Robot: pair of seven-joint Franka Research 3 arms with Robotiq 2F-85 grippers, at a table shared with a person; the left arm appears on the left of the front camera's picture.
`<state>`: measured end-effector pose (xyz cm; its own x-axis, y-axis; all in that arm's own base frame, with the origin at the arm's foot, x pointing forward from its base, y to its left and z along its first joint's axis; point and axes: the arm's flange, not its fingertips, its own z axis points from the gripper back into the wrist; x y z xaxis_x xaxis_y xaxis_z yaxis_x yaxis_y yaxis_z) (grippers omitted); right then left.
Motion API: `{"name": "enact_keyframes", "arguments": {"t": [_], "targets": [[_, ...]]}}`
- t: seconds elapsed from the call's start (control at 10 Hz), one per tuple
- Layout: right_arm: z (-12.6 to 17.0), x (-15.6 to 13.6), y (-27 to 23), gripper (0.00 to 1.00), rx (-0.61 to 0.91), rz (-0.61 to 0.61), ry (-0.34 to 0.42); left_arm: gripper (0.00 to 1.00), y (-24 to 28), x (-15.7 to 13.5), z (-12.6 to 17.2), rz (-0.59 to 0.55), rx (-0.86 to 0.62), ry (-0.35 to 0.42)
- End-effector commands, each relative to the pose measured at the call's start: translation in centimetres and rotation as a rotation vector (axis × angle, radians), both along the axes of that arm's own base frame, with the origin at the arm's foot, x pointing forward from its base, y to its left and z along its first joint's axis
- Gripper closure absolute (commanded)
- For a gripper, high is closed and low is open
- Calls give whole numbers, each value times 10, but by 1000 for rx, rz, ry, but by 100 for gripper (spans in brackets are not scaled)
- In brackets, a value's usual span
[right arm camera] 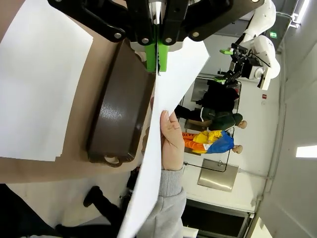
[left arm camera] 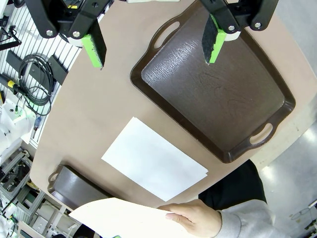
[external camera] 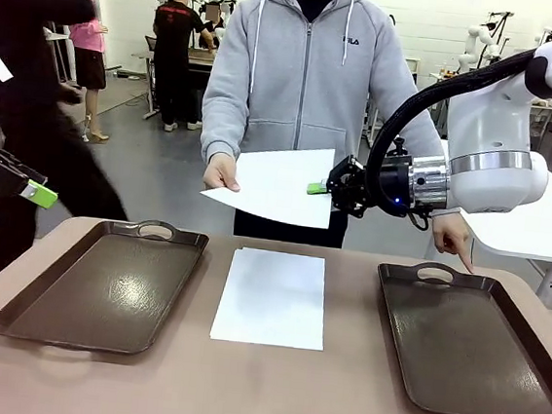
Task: Sort the A4 documents.
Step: Receive the A4 Paper, then place the A4 Paper in the designated Handle tray.
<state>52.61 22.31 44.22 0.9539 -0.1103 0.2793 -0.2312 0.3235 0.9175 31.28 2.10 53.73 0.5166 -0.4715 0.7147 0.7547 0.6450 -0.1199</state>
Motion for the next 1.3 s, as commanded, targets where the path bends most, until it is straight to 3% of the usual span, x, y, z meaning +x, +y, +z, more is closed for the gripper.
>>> {"name": "enact_keyframes", "arguments": {"t": [0.0,1.2], "targets": [[-6,-1,1,100,42,-11,7,0,2,1,-1,-21,-12,-14],[-1,0,0,100,4,1,6,0,2,1,-1,-21,-12,-14]]}}
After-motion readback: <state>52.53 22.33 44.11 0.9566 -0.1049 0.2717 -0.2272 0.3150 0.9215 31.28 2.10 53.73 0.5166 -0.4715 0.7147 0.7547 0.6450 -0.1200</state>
